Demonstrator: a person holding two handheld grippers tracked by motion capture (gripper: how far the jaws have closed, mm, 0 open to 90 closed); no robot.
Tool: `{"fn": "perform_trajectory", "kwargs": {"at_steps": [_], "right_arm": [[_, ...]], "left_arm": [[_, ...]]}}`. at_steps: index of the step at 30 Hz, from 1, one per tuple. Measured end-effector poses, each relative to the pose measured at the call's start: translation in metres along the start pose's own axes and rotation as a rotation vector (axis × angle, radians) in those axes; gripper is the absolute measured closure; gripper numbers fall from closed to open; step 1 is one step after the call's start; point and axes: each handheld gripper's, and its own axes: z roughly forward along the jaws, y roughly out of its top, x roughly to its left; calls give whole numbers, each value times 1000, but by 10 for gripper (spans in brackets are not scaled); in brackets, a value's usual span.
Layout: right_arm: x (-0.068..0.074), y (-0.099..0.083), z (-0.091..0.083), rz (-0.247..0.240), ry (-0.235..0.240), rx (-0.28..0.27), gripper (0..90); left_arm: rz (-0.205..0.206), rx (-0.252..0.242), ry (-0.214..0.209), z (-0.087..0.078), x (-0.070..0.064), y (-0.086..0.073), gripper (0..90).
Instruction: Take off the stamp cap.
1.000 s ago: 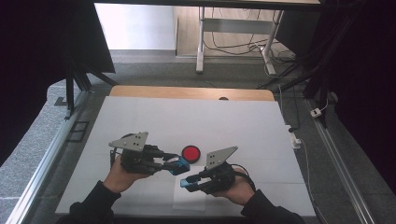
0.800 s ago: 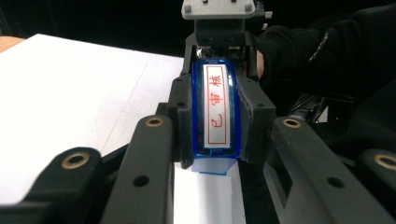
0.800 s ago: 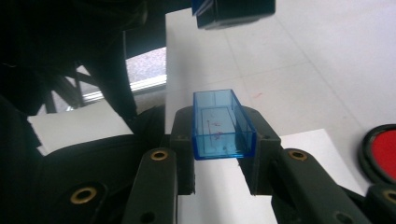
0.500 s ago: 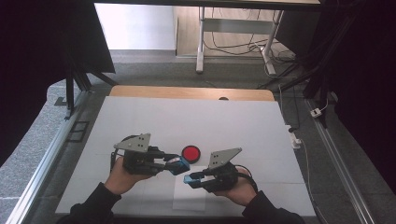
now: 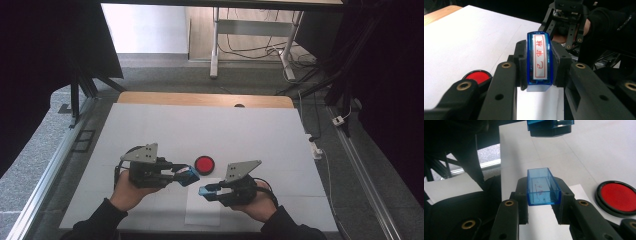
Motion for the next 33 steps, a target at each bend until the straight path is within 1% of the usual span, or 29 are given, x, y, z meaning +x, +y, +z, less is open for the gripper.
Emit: {"fn": "perform_trajectory", "kwargs": {"at_steps": [4, 6, 10, 12, 15, 19, 22, 24, 27, 28, 30, 31, 33], "right_arm": [[0, -1, -4, 3, -23, -2, 691], [1, -2, -7, 4, -36, -3, 691], [1, -3, -13, 20, -63, -10, 691], [1, -5, -19, 28, -85, -12, 691], [1, -7, -23, 35, -96, -20, 691], [1, -9, -31, 56, -123, -29, 690], [1, -12, -36, 70, -148, -22, 690], [2, -15, -42, 83, -163, -27, 690], [4, -17, -46, 84, -174, -31, 690], [6, -18, -50, 91, -188, -34, 690], [6, -19, -53, 92, -195, -33, 690], [7, -21, -57, 99, -211, -38, 689], [8, -22, -59, 103, -218, -41, 689]], "left_arm": [[1, 9, 14, -1, -2, -1, 699], [-3, 7, 14, -1, -2, -2, 699], [-10, 10, 20, -1, -1, -4, 698], [-12, 14, 22, 0, -1, -4, 698], [-11, 17, 21, 1, -1, -4, 698], [-10, 18, 24, 1, -1, -5, 698], [-9, 17, 25, 1, -1, -5, 699], [-11, 19, 23, 2, -1, -5, 699], [-9, 23, 22, 3, -1, -6, 698], [-7, 24, 25, 3, -1, -6, 698], [-9, 24, 25, 3, -1, -6, 699], [-8, 23, 26, 3, -1, -6, 698], [-9, 23, 27, 4, -1, -6, 698]]}}
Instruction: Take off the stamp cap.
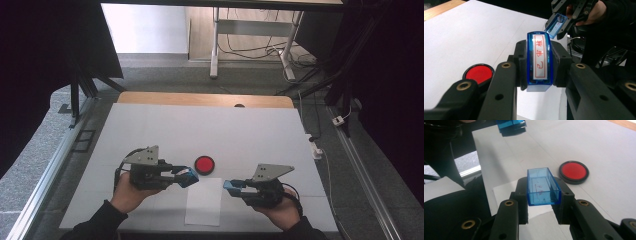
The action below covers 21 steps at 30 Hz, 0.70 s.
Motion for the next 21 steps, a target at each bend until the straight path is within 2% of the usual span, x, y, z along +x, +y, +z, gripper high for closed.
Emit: {"fn": "perform_trajectory", "kwargs": {"at_steps": [5, 8, 17, 21], "right_arm": [[-2, -9, -12, 23, -39, -4, 690], [-2, -19, -24, 47, -84, -6, 690], [-2, -34, -45, 83, -141, -25, 688], [-3, -43, -56, 112, -181, -32, 689]], "left_arm": [[-3, -1, -1, 0, 1, 0, 698], [-8, -3, -2, 0, 1, -1, 698], [-3, 3, 10, 1, 2, -1, 698], [-7, 4, 23, 2, 2, -2, 698]]}}
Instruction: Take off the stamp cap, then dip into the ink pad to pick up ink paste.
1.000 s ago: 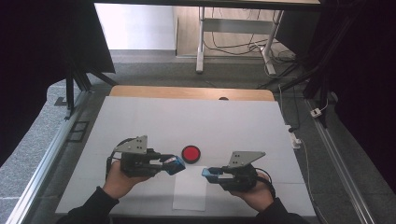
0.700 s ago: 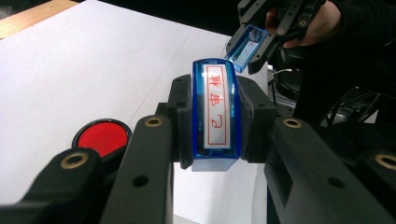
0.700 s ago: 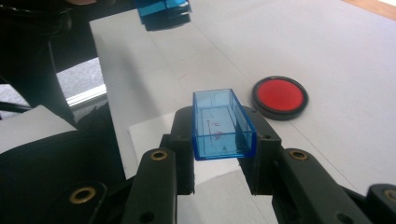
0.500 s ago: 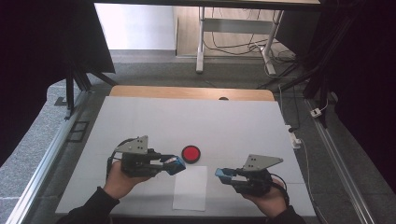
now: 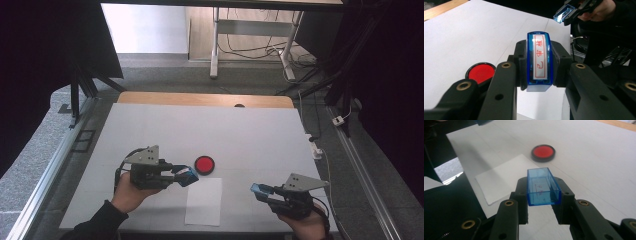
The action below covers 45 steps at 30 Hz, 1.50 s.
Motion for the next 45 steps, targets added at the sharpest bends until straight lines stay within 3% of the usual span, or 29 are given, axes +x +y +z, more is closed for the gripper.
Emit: {"fn": "perform_trajectory", "kwargs": {"at_steps": [7, 18, 25, 35, 45], "right_arm": [[-6, -15, -17, 56, -50, -5, 689], [-11, -28, -24, 97, -54, 27, 689], [-11, -29, -23, 101, -52, 28, 689], [-11, -29, -23, 95, -62, 41, 689], [-10, -29, -22, 89, -64, 39, 689]], "left_arm": [[-7, 5, 25, 1, 2, 0, 698], [-39, 44, 35, 2, 4, 2, 699], [-47, 84, 47, 7, 5, 6, 699], [-72, 92, 69, 17, 16, 8, 699], [-55, 105, 123, 27, 26, 14, 698]]}}
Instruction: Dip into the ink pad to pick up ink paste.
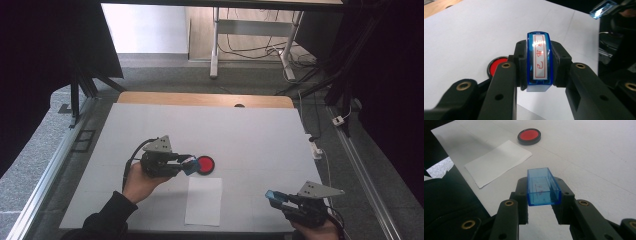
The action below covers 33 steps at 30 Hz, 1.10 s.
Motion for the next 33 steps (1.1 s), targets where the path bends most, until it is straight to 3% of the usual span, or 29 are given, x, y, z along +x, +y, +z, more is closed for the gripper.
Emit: {"fn": "perform_trajectory", "kwargs": {"at_steps": [7, 16, 23, 33], "right_arm": [[0, 0, 0, 0, 0, 0, 689], [-1, -1, -1, 6, 6, -11, 689], [-1, 0, -1, 8, 5, -5, 689], [-2, 0, -1, 11, 7, -8, 689]], "left_arm": [[12, 47, 26, 16, 3, 8, 699], [-33, 64, 33, 30, 15, 16, 699], [-41, 84, 33, 44, 22, 19, 699], [-38, 148, 77, 68, 31, 15, 699]]}}
